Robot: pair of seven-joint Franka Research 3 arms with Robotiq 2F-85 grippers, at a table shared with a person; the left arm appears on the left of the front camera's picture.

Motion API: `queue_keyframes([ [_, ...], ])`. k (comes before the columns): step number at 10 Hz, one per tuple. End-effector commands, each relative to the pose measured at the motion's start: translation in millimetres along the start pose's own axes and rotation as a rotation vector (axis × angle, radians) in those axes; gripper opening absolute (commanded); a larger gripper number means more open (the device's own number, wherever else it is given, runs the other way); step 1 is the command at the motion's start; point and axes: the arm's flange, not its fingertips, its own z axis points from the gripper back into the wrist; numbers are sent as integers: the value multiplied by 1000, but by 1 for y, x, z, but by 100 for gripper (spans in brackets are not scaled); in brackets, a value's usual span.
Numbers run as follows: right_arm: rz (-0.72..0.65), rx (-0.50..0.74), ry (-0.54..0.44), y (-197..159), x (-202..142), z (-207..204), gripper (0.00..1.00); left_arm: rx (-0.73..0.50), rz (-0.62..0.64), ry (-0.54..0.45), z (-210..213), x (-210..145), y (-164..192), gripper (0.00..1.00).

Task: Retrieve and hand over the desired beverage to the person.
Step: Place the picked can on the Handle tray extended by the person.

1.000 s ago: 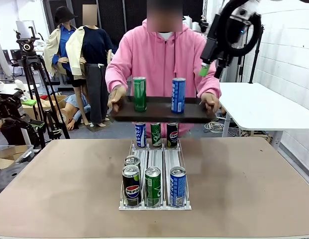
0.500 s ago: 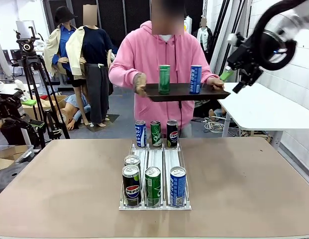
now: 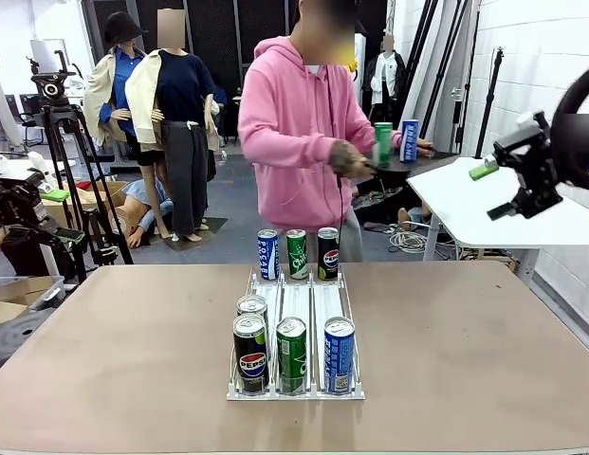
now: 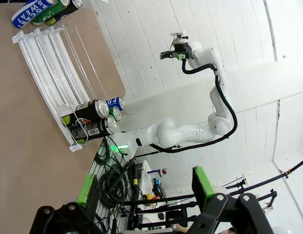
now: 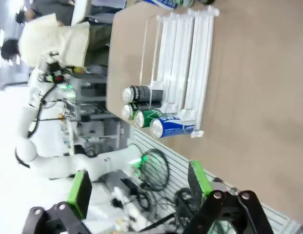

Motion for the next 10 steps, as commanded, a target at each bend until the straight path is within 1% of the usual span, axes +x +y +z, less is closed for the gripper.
queue_keyframes([
  [1,-34,169,-42,-25,-19,-6,100,7,1,-5,-2,-1,-1,100],
  [4,-64,344,-78,-61,-35,0,100,7,1,-5,-2,-1,-1,100],
  [5,-75,375,-88,-70,-35,1,100,7,1,-5,-2,-1,-1,100],
  [6,-84,381,-95,-75,-36,3,100,7,1,-5,-2,-1,-1,100],
  [7,-66,385,-70,-74,-34,5,100,7,1,-5,-2,-1,-1,100],
  [8,-96,343,-88,-69,-37,3,100,7,1,-5,-2,-1,-1,100],
  [10,-96,343,-88,-69,-37,3,100,7,1,-5,-2,-1,-1,100],
])
